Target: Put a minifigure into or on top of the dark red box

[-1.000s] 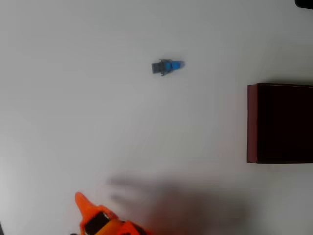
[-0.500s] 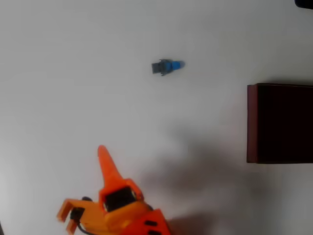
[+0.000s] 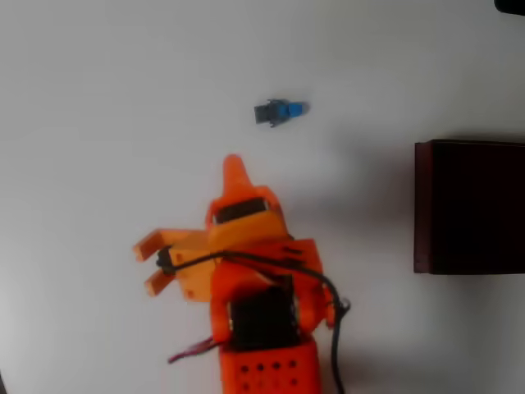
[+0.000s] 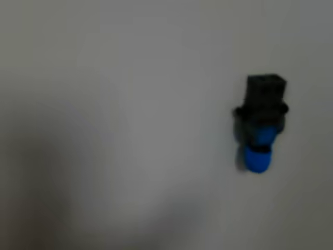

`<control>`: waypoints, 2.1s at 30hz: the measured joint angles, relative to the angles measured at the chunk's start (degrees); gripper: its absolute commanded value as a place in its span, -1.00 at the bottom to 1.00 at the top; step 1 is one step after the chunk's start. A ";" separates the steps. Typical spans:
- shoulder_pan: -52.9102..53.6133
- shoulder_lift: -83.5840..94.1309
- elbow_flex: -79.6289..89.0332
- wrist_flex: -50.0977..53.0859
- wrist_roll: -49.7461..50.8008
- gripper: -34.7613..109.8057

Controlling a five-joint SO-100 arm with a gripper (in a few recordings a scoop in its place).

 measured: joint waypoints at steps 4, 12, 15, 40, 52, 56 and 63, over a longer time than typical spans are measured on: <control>1.76 -9.76 -7.12 -1.05 -2.81 -0.11; 4.22 -23.38 -15.73 -1.23 -5.98 -0.11; 5.10 -27.60 -18.72 -1.23 -7.03 -0.11; 7.38 -58.18 -48.69 6.94 -6.33 -0.12; 8.00 -76.46 -76.38 18.72 -4.75 -0.17; 8.00 -77.43 -78.22 18.81 -4.75 -0.17; 9.14 -79.28 -79.63 18.81 -4.39 -0.17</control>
